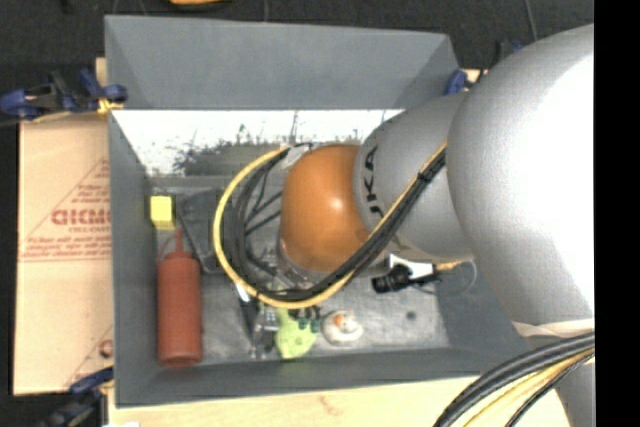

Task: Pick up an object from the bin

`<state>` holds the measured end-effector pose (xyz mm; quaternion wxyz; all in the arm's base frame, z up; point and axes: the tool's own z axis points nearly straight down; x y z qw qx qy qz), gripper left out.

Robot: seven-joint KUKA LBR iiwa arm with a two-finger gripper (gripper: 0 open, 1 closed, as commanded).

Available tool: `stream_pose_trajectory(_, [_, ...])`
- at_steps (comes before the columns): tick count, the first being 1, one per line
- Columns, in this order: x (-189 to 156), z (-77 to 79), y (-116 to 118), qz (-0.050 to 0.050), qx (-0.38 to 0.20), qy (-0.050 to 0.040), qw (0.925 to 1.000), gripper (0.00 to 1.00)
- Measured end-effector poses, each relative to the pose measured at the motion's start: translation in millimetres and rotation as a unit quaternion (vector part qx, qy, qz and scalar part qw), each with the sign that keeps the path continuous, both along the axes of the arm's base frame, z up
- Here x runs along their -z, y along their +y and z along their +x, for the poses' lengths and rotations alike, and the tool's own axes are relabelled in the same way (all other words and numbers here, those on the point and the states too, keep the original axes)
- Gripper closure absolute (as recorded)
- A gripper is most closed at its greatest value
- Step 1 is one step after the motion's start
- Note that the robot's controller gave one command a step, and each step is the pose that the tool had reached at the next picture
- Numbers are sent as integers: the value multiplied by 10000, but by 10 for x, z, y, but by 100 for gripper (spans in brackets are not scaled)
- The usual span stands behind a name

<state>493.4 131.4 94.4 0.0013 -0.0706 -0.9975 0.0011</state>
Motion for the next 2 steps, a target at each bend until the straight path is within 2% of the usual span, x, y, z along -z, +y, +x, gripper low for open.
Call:
stream_pose_trajectory(1, [-63,-76,-141,13,-356,-17,9994,0])
stream_pose_trajectory(2, [242,124,-36,15,841,-36,9964,0])
